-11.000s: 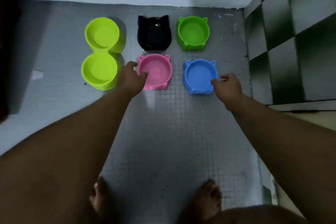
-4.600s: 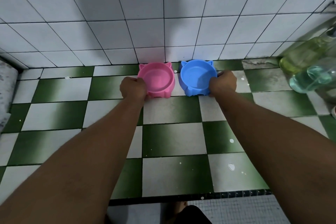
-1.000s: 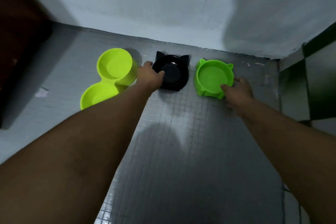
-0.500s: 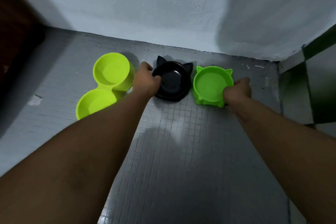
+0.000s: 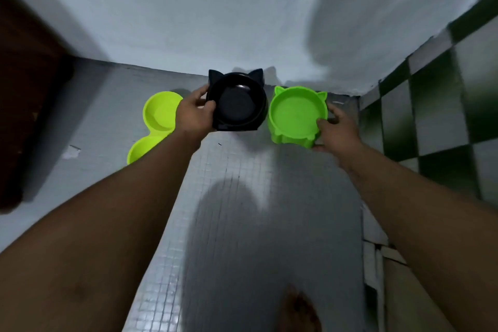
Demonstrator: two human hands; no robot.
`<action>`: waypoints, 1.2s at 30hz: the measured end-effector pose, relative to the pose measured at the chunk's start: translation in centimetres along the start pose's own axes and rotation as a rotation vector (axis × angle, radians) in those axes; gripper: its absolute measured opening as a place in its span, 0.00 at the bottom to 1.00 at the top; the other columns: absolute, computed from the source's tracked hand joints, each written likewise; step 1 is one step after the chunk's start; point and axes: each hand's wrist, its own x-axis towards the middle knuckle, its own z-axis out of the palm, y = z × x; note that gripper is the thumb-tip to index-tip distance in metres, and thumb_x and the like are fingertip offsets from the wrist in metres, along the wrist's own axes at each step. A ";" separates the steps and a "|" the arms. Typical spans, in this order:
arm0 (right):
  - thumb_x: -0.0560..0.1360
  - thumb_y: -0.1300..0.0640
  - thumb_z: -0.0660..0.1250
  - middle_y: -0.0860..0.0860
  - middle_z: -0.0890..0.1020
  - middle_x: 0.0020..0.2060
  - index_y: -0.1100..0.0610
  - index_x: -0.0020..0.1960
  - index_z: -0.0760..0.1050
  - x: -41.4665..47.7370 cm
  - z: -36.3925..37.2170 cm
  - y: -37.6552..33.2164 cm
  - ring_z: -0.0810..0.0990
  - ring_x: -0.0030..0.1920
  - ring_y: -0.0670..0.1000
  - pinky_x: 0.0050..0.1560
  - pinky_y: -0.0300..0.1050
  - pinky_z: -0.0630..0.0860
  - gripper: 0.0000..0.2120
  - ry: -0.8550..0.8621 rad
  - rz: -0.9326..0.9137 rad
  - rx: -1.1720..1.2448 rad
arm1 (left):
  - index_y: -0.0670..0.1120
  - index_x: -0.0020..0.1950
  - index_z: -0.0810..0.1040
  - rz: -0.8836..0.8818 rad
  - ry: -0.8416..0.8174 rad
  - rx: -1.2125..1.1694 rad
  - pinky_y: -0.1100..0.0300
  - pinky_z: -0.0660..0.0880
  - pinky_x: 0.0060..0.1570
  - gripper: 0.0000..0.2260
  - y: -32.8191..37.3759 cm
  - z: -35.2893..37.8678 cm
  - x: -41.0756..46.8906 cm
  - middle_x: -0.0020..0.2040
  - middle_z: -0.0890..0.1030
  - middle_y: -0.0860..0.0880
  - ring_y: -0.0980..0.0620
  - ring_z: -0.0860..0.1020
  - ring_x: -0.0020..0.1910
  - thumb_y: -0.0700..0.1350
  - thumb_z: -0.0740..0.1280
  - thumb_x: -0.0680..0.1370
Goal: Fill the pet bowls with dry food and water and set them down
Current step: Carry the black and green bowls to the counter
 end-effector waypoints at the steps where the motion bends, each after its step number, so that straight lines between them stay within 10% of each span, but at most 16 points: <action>1: 0.82 0.65 0.60 0.52 0.73 0.58 0.49 0.74 0.68 -2.6 -1.2 -2.9 0.76 0.53 0.56 0.45 0.62 0.80 0.23 -0.008 -0.003 0.020 | 0.53 0.70 0.79 0.011 0.002 -0.007 0.39 0.84 0.49 0.22 3.5 -1.0 -2.4 0.51 0.83 0.50 0.46 0.83 0.50 0.44 0.67 0.76; 13: 0.82 0.65 0.60 0.50 0.74 0.59 0.49 0.73 0.69 -31.6 -10.5 -25.9 0.77 0.58 0.58 0.47 0.60 0.80 0.22 0.007 -0.053 0.119 | 0.49 0.69 0.78 0.003 0.010 -0.050 0.55 0.83 0.31 0.19 30.3 -14.4 -26.5 0.51 0.80 0.50 0.48 0.82 0.45 0.36 0.67 0.80; 20: 0.82 0.66 0.60 0.53 0.76 0.56 0.51 0.74 0.69 -45.2 -14.4 -33.1 0.79 0.52 0.58 0.50 0.65 0.79 0.23 0.048 -0.162 0.161 | 0.52 0.66 0.79 0.089 -0.038 -0.041 0.41 0.85 0.41 0.18 41.3 -21.9 -36.9 0.56 0.82 0.44 0.44 0.84 0.47 0.36 0.67 0.79; 27: 0.71 0.53 0.66 0.54 0.82 0.52 0.45 0.67 0.75 -53.5 -18.1 -32.5 0.83 0.53 0.60 0.51 0.68 0.80 0.24 0.124 -0.313 0.042 | 0.50 0.68 0.79 0.175 -0.044 -0.042 0.41 0.84 0.39 0.19 43.6 -25.1 -46.9 0.53 0.81 0.44 0.46 0.83 0.44 0.36 0.65 0.79; 36: 0.80 0.68 0.60 0.51 0.79 0.55 0.52 0.70 0.72 -68.9 -23.4 -27.9 0.81 0.55 0.59 0.47 0.68 0.80 0.21 0.110 -0.266 0.164 | 0.50 0.67 0.80 0.188 -0.123 -0.043 0.40 0.84 0.40 0.18 40.8 -27.7 -59.2 0.54 0.81 0.39 0.49 0.83 0.39 0.36 0.66 0.78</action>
